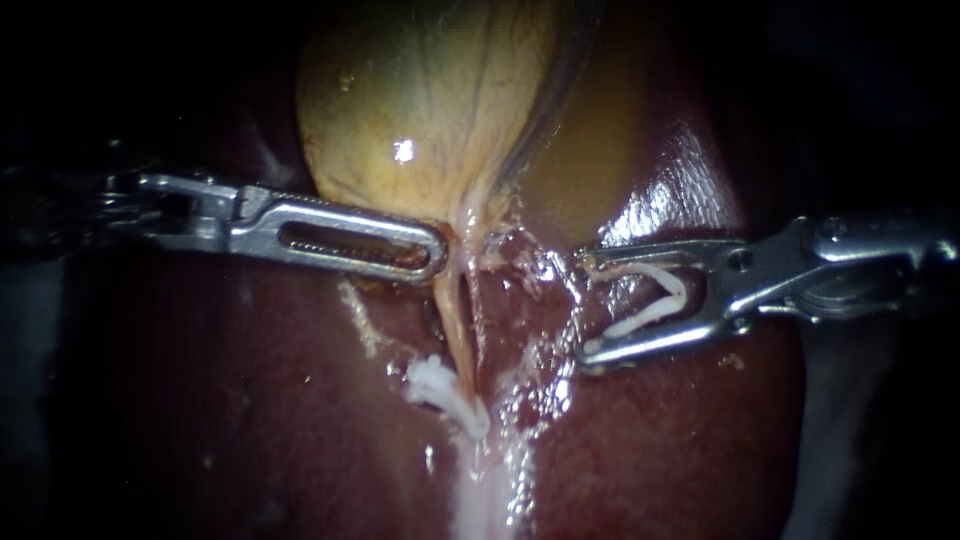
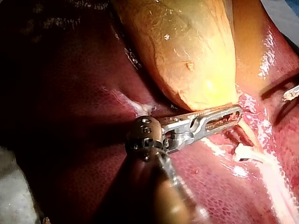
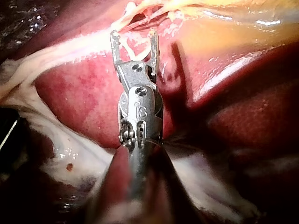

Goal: Clipping third clip left tube

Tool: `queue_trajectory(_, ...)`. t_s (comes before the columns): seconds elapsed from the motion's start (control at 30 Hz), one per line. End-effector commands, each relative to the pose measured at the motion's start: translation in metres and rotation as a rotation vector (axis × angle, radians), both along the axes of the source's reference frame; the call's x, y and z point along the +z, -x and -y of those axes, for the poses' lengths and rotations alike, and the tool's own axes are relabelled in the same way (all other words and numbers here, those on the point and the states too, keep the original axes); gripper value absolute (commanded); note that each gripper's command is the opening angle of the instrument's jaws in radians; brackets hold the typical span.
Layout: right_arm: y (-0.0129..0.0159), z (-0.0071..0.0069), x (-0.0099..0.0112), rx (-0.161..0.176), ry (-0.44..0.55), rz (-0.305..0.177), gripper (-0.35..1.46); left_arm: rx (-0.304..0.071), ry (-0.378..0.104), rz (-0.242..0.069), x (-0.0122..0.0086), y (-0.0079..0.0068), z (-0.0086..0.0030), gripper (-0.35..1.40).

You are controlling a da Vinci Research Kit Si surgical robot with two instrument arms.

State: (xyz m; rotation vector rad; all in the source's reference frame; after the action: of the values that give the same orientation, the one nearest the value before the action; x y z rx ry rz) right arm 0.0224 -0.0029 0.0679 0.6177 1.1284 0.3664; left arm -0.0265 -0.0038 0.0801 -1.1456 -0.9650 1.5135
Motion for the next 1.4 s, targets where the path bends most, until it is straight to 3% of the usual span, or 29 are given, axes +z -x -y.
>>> queue_trajectory(0.03, 0.0, 0.0001, 0.0001, -0.001, 0.0, 0.0, 0.49, 0.0, -0.001, 0.001, -0.0002, -0.0001, 0.0, -0.35)
queue_trajectory(0.2, -0.0001, 0.0002, 0.0001, 0.0, 0.0, 0.0, 0.49, 0.004, -0.007, 0.005, -0.0016, -0.0009, -0.0002, -0.35)
queue_trajectory(0.4, -0.0002, 0.0002, 0.0002, 0.0, 0.001, 0.0, 0.49, -0.003, -0.025, 0.005, -0.0049, -0.0023, -0.0007, -0.35)
queue_trajectory(0.6, -0.0006, 0.0002, 0.0001, 0.002, 0.001, 0.001, 0.49, -0.012, -0.019, 0.014, -0.0071, -0.0028, -0.0004, -0.35)
queue_trajectory(0.93, -0.002, 0.0004, -0.0002, 0.009, -0.002, -0.005, 0.49, -0.014, -0.019, 0.014, -0.0074, -0.003, -0.0005, -0.35)
queue_trajectory(1.4, -0.0078, 0.002, 0.0014, 0.022, -0.012, -0.004, 0.49, -0.014, -0.019, 0.014, -0.0074, -0.003, -0.0005, -0.35)
